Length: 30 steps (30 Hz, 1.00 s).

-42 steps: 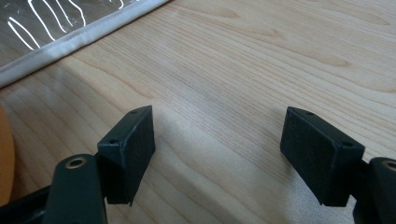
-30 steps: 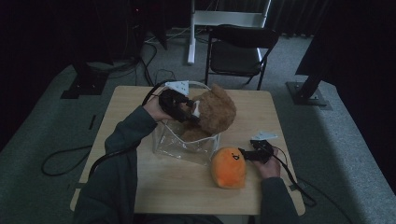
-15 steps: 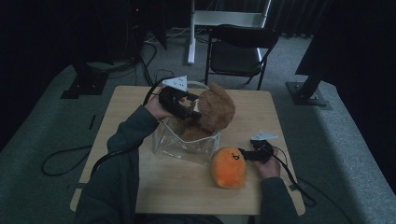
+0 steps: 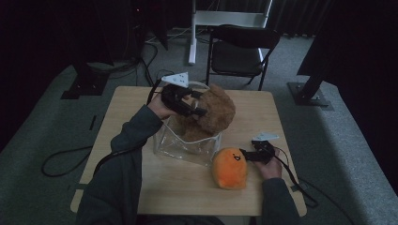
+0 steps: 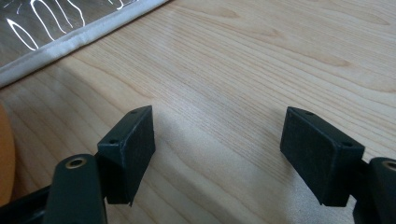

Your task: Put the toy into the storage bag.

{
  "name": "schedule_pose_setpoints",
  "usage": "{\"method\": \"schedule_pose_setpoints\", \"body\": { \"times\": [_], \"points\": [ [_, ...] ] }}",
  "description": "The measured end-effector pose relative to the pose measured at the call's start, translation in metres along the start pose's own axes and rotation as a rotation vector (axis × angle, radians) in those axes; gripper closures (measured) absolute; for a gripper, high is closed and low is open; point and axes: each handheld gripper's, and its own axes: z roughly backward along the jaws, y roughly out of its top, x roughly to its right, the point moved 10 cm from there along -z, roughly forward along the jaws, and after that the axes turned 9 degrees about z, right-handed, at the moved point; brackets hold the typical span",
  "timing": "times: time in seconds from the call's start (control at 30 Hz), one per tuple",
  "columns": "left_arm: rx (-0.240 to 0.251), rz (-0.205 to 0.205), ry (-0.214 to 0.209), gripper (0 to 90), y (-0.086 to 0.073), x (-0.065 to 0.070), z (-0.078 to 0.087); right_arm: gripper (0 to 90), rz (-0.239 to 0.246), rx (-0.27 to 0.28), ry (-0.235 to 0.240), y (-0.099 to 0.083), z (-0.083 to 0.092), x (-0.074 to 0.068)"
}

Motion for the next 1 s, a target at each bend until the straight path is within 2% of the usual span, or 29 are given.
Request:
{"method": "schedule_pose_setpoints", "body": {
  "times": [0.1, 0.17, 0.4, 0.53, 0.9, 1.0],
  "points": [
    [-0.019, 0.002, -0.007, 30.8, -0.002, 0.001, -0.003, 25.4, 0.001, 0.0, -0.001, 0.0, 0.0, 0.0],
    [-0.05, 0.001, -0.021, 32.3, -0.005, 0.003, -0.005, 25.4, 0.001, 0.0, -0.001, 0.0, 0.0, 0.0],
    [-0.111, -0.007, -0.024, 34.6, -0.014, 0.005, -0.008, 25.4, 0.001, 0.0, -0.001, 0.0, 0.0, 0.0],
    [-0.163, -0.018, -0.025, 36.5, -0.021, 0.005, -0.01, 25.4, 0.001, 0.0, -0.001, 0.0, 0.0, 0.0],
    [-0.185, -0.009, -0.029, 42.2, -0.025, 0.005, -0.007, 25.4, 0.002, 0.001, -0.001, 0.0, 0.0, 0.0],
    [-0.183, -0.016, -0.005, 42.6, -0.027, 0.004, -0.009, 25.4, 0.002, 0.0, -0.001, 0.0, 0.0, 0.0]
  ]
}}
